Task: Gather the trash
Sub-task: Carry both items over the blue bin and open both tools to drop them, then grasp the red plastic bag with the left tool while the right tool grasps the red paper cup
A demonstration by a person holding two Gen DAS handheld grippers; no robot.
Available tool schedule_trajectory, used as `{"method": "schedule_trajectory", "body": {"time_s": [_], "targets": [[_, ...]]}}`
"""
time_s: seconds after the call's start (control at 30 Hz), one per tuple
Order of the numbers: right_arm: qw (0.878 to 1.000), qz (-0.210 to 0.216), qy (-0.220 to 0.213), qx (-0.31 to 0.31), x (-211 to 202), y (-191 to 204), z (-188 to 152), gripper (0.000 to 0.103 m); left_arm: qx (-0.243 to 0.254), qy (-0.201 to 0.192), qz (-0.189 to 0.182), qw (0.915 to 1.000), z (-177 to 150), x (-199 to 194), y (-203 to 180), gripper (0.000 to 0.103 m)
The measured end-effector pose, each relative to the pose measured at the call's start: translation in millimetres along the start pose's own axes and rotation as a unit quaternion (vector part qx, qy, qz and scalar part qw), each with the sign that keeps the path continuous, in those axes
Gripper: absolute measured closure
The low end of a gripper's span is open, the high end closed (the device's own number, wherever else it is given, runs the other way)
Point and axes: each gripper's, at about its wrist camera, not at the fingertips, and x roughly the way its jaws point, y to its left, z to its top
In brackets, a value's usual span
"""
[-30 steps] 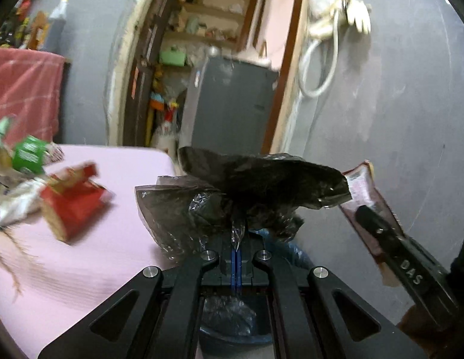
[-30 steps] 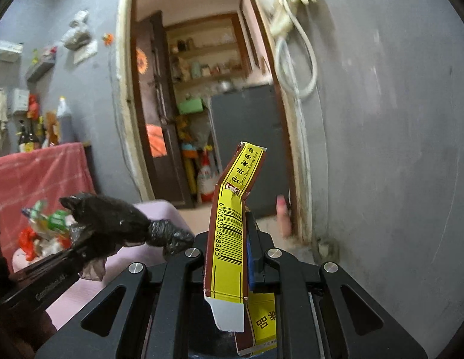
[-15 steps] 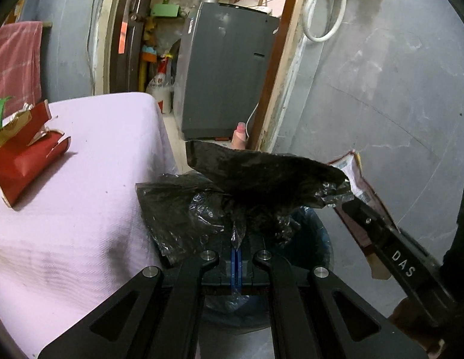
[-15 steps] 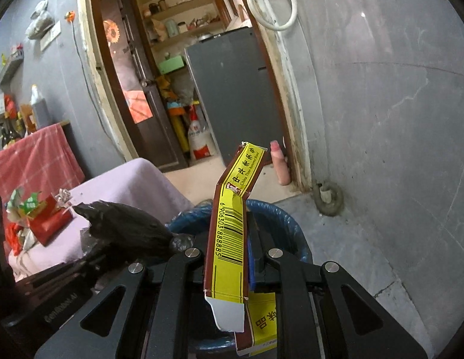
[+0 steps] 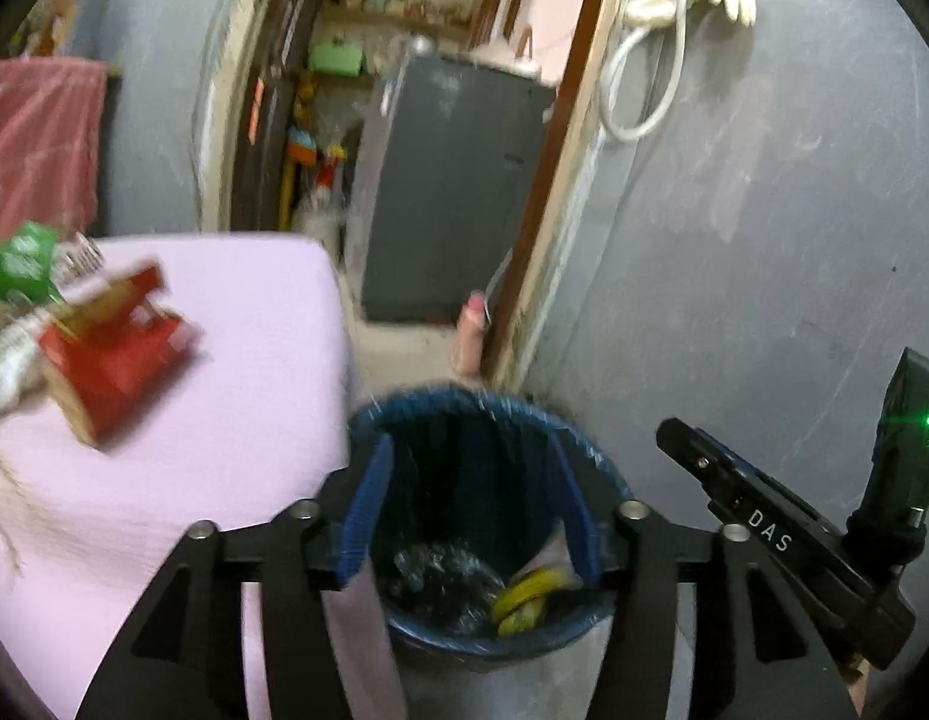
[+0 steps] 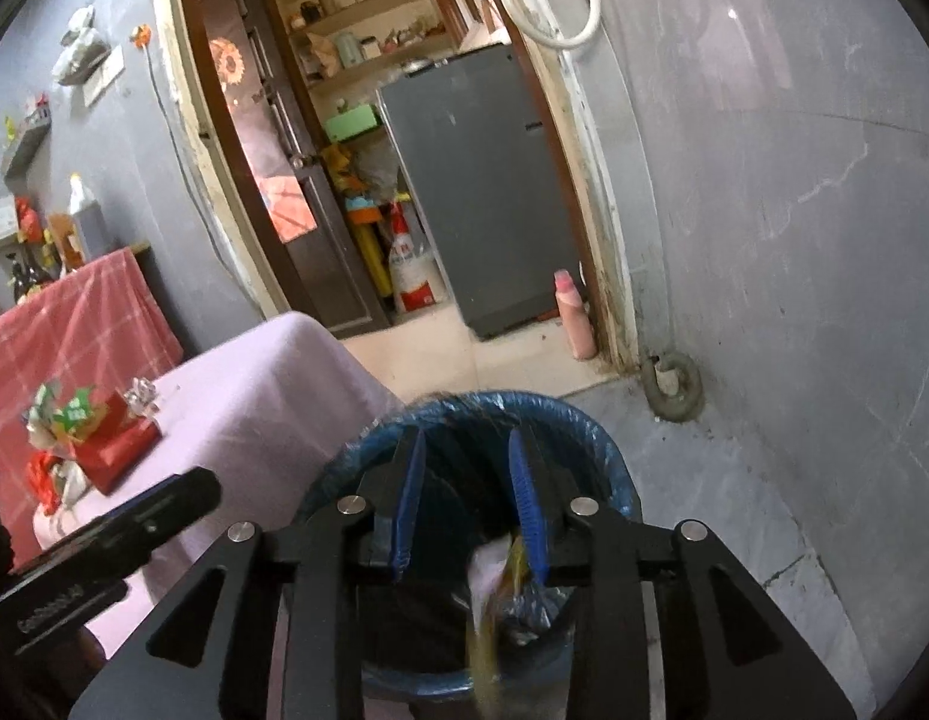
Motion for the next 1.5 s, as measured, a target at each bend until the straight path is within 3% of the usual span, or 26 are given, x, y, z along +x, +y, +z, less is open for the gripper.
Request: {"method": "schedule_trajectory", "body": {"time_s": [0.2, 0.27, 0.33, 0.47, 0.57, 0.63, 0.8, 1.1, 1.33, 1.5], "targets": [[0.998, 0.008, -0.045, -0.035, -28, 27, 13, 0.073, 0.016, -0.063, 0.029, 0.9975, 16, -46, 13, 0.032], [0.997, 0.02, -0.062, -0.044, -38, 40, 17, 0.063, 0.021, -0.083, 0.039, 0.9955, 19, -61, 19, 0.025], [0.994, 0.026, -0.091, -0.053, -51, 54, 20, 0.037, 0.026, -0.098, 0.05, 0.9936, 24, -73, 26, 0.02], [0.989, 0.044, -0.124, -0.074, -68, 82, 24, 0.028, 0.019, -0.125, 0.073, 0.9893, 25, -101, 49, 0.01], [0.984, 0.044, -0.151, -0.088, -77, 105, 23, 0.014, 0.011, -0.141, 0.098, 0.9851, 28, -119, 69, 0.007], [0.981, 0.046, -0.164, -0.094, -81, 119, 22, 0.0, 0.008, -0.148, 0.117, 0.982, 27, -129, 81, 0.007], [0.977, 0.071, -0.176, -0.102, -74, 151, 21, 0.0, -0.002, -0.151, 0.161, 0.9752, 15, -154, 124, 0.007], [0.973, 0.099, -0.159, -0.133, -52, 201, 6, 0.0, -0.017, -0.147, 0.22, 0.9644, -9, -177, 186, 0.006], [0.974, 0.108, -0.115, -0.162, -30, 234, -7, 0.0, -0.037, -0.126, 0.246, 0.9604, -15, -177, 238, 0.006], [0.978, 0.098, -0.069, -0.171, -5, 251, -14, 0.0, -0.045, -0.094, 0.246, 0.9638, -12, -163, 270, 0.006]]}}
